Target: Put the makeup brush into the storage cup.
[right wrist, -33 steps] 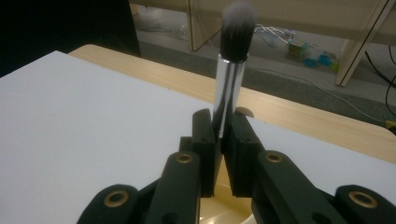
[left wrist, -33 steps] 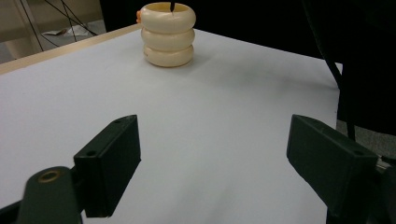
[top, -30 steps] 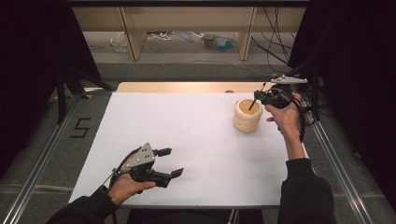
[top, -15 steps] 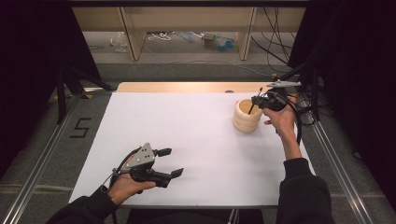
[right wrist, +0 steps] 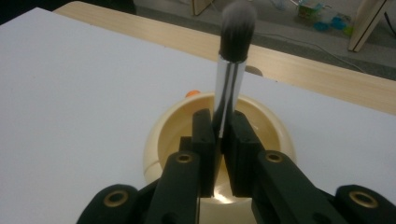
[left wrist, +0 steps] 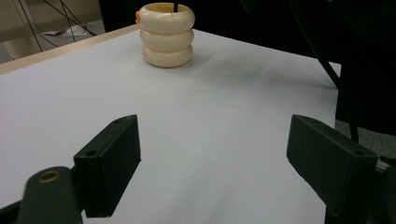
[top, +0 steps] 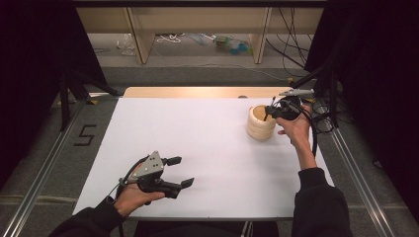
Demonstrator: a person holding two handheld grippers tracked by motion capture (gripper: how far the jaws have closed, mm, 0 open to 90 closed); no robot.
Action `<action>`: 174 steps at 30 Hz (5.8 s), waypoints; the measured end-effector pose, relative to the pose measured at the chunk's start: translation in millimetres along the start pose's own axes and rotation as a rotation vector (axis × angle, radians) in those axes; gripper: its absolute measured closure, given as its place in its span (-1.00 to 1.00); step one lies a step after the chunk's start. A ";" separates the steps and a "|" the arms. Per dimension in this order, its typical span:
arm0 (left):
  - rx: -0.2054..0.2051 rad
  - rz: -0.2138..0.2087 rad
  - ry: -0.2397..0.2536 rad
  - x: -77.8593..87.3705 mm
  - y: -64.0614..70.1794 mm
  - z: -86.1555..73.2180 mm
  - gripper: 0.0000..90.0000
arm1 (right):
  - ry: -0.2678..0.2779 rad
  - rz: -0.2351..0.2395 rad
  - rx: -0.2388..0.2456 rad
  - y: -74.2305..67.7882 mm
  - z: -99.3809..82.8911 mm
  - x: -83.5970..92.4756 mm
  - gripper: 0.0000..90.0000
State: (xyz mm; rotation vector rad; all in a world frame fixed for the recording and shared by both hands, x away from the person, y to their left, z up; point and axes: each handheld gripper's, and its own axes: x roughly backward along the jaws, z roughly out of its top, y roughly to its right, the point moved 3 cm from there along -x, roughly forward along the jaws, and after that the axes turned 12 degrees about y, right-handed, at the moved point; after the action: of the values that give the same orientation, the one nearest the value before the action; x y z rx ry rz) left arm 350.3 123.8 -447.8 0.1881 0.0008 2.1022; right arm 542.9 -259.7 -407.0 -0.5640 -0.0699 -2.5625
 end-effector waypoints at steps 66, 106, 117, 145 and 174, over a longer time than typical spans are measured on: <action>0.014 0.026 0.026 4.7 -5.6 3.4 -0.62 | 0.212 0.107 -0.051 -75.6 9.0 59.2 -0.56; 0.034 0.063 0.024 10.9 -15.0 3.2 -0.62 | 0.157 0.167 -0.004 -103.5 -46.4 83.8 -0.56; 0.028 0.061 0.026 12.3 -16.1 3.0 -0.62 | 0.173 0.205 -0.028 -107.8 -54.9 88.0 -0.56; 0.020 0.061 0.023 15.9 -16.4 1.7 -0.62 | 0.156 0.242 -0.001 -125.5 -77.2 101.5 -0.61; 0.032 0.076 0.023 18.2 -16.2 0.2 -0.62 | 0.151 0.219 0.048 -126.5 -95.6 122.8 -0.62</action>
State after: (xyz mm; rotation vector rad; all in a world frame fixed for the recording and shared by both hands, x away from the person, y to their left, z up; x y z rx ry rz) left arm 355.0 147.7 -446.4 0.1863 0.0420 2.1807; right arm 348.1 -222.6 -437.1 -0.3383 -0.0162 -2.3745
